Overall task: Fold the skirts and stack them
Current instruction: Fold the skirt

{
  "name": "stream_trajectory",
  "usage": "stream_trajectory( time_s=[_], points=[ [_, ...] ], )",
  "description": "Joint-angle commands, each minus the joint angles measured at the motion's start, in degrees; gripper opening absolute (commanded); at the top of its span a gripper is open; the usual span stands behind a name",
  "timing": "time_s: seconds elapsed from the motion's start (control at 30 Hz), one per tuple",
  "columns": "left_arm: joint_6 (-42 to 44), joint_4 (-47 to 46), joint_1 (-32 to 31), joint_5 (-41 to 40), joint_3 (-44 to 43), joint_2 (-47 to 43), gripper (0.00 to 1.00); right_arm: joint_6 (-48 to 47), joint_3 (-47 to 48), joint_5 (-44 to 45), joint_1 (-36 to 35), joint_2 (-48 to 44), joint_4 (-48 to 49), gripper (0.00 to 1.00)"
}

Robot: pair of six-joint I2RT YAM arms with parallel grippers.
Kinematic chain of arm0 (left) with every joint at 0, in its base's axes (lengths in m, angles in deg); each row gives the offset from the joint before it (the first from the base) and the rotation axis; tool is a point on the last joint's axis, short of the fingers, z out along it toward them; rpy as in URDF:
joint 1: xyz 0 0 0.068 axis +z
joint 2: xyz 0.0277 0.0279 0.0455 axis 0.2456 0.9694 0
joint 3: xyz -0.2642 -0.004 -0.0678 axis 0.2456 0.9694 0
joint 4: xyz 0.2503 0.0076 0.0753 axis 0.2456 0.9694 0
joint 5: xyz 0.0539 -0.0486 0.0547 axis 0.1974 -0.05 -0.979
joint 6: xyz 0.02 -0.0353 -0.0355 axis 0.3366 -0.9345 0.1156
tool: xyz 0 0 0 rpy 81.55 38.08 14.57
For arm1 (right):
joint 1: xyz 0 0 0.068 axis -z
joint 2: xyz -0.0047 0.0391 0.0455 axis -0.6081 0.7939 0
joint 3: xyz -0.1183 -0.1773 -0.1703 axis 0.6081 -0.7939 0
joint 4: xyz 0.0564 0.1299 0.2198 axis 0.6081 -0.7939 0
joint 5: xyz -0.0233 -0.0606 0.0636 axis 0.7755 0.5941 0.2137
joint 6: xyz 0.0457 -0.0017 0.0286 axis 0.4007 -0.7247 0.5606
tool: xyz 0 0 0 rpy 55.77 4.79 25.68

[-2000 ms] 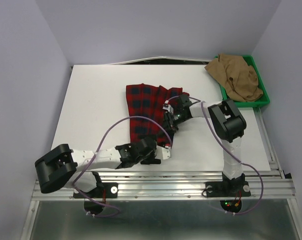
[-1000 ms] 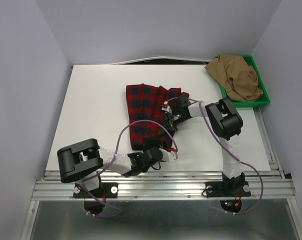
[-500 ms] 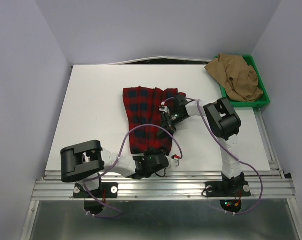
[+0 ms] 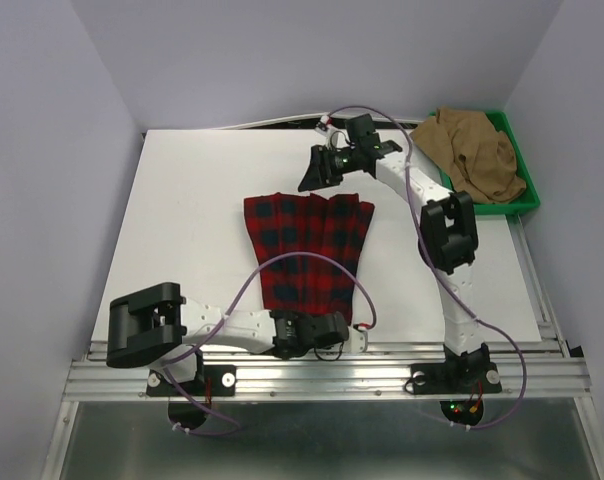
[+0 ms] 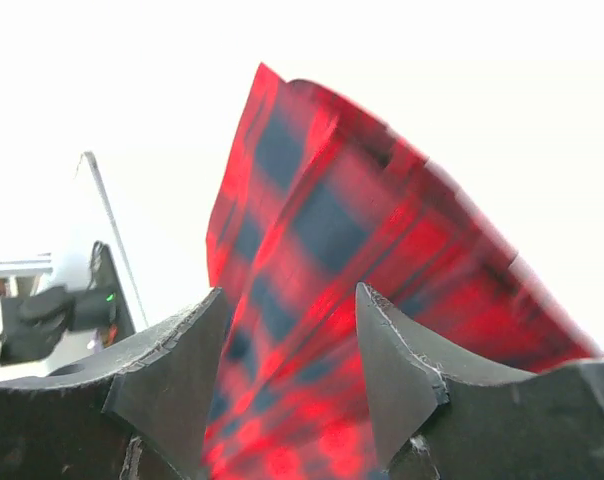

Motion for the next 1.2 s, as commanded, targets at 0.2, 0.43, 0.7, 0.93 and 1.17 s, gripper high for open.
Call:
stream_trajectory(
  time_s=[0.2,0.43,0.7,0.93,1.17],
  points=[
    [-3.41,11.90,-0.29,11.21,-10.17,-2.09,0.00,6.68,5.28,5.59,-0.44,17.84,7.69,0.61],
    [-0.07,18.23,1.99,15.85,-17.62,-2.17,0.00,3.44,-4.96,-2.03,-1.06,17.16,7.70,0.41],
    [7.74,30.62,12.25,32.37,-31.35,0.45,0.00,-4.20,-17.31,-10.30,-3.52,10.57,7.09,0.36],
    [18.55,37.21,21.58,41.52,-39.96,4.40,0.00,-10.53,-22.41,-13.82,-6.59,7.40,2.87,0.36],
    [23.57,39.33,30.38,46.54,-45.77,11.35,0.01,-11.50,-26.10,-15.76,-8.18,5.46,2.52,0.35]
  ],
)
